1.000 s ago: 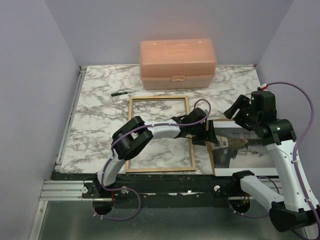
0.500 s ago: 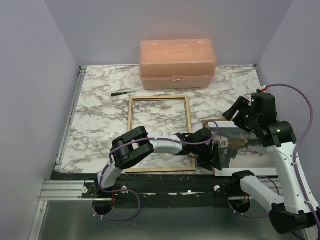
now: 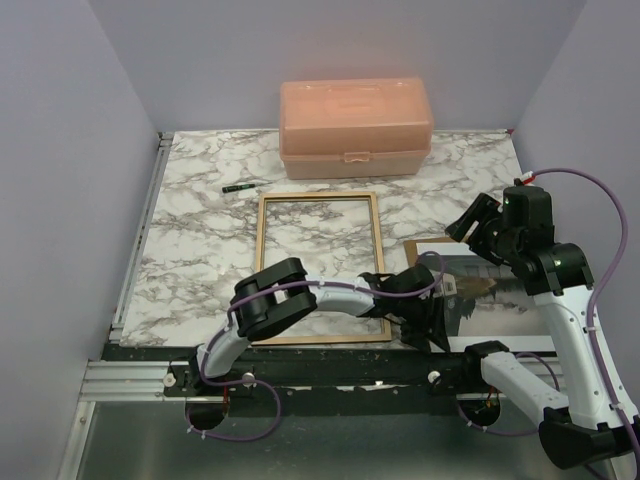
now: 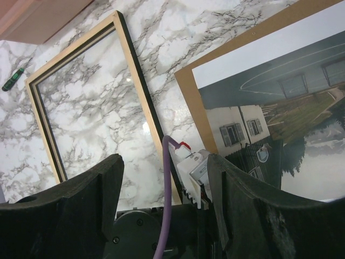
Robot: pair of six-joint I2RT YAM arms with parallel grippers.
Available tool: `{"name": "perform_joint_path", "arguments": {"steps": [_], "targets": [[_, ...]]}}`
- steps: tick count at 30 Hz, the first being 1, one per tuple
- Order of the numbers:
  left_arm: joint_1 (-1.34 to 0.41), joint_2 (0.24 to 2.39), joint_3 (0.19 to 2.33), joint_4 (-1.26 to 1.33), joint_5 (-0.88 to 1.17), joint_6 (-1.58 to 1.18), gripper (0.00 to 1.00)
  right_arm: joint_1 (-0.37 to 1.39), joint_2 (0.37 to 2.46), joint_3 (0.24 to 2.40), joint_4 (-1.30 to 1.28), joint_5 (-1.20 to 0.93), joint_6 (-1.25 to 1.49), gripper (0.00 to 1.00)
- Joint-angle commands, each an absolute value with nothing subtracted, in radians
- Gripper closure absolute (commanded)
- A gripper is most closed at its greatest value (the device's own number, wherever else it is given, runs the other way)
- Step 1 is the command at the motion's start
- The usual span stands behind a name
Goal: Put the photo into the frame
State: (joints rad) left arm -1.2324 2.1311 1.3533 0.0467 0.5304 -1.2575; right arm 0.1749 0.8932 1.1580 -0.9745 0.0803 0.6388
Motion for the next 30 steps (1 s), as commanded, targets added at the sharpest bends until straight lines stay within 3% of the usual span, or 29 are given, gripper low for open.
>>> {"name": "perform_joint_path", "arguments": {"steps": [1,8,12,16,30], "targets": [[-1.256,2.183,1.426,-0.016,0.521,-1.261,0.46,0.170,0.879,1.154,-0.988,0.055,0.648,0.31],[-1.278,2.203,1.467,-0.124,0.487,-1.244,0.46,0.169,0.882,1.166,-0.993,0.061,0.644,0.30],[-1.297,2.210,1.492,-0.183,0.479,-1.241,0.35,0.170,0.881,1.161,-0.991,0.060,0.646,0.31],[-1.297,2.236,1.531,-0.216,0.461,-1.238,0.34,0.170,0.877,1.146,-0.980,0.045,0.654,0.30],[-1.281,2.220,1.513,-0.159,0.382,-1.243,0.52,0.171,0.869,1.135,-0.975,0.033,0.657,0.31]]}}
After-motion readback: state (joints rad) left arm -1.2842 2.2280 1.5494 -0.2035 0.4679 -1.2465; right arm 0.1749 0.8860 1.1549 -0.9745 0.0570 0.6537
